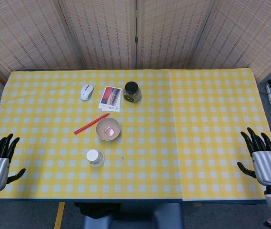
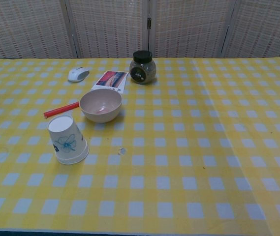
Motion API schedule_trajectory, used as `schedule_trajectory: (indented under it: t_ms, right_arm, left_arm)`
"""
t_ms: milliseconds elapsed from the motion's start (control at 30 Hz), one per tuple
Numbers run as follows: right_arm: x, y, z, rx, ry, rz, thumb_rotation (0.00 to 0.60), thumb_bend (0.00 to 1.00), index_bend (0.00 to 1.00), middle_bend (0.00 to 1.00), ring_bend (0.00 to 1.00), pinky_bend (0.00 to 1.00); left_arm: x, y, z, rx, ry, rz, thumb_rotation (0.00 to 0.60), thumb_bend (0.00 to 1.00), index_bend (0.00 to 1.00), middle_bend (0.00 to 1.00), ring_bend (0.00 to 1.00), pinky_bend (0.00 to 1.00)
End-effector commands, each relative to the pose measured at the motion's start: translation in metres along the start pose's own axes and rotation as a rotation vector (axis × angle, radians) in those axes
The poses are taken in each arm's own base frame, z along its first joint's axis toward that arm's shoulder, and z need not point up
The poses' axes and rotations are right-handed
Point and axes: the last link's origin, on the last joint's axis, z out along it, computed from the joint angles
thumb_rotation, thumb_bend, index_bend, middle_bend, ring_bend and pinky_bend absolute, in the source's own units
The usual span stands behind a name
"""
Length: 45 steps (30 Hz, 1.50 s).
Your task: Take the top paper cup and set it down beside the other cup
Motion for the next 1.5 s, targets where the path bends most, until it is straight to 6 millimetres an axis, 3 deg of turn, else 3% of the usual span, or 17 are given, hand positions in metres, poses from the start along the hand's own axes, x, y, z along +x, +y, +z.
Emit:
schedule_trajectory:
  t_ms: [33,467,867,1100,1233,1500]
  right_arm:
    - [0.000,-0.001,0.000,0.004,-0.006,0.007,0.600,0.26,0.00,0.00,0.13,0.03]
    - [0.009,0.001,0.003,-0.007,0.032,0.003,0.600,0.26,0.00,0.00,0.13,0.04]
    - [0.020,0.007,0.004,-0.024,0.059,-0.001,0.600,0.26,0.00,0.00,0.13,0.04]
    - [0.021,0.007,0.003,-0.024,0.052,0.002,0.600,0.26,0.00,0.00,0.13,0.04]
    - [0.021,0.007,0.003,-0.024,0.049,0.002,0.600,0.26,0.00,0.00,0.13,0.04]
    - [0.020,0.008,0.002,-0.025,0.046,0.000,0.600,0.26,0.00,0.00,0.13,0.04]
  left_arm:
    - [-0.002,0.000,0.001,-0.007,-0.019,-0.005,0.600,0.22,0.09,0.05,0.05,0.01]
    - [0.001,0.013,0.009,-0.095,-0.024,-0.017,0.600,0.24,0.13,0.06,0.07,0.01]
    - [-0.002,0.071,0.039,-0.424,-0.131,-0.019,0.600,0.25,0.19,0.08,0.09,0.04]
    - [-0.014,0.108,0.057,-0.594,-0.207,0.026,0.600,0.28,0.19,0.08,0.09,0.04]
    - [-0.022,0.125,0.069,-0.642,-0.252,0.031,0.600,0.37,0.19,0.08,0.09,0.05]
    - [-0.031,0.153,0.096,-0.681,-0.300,0.050,0.600,0.38,0.19,0.08,0.09,0.05]
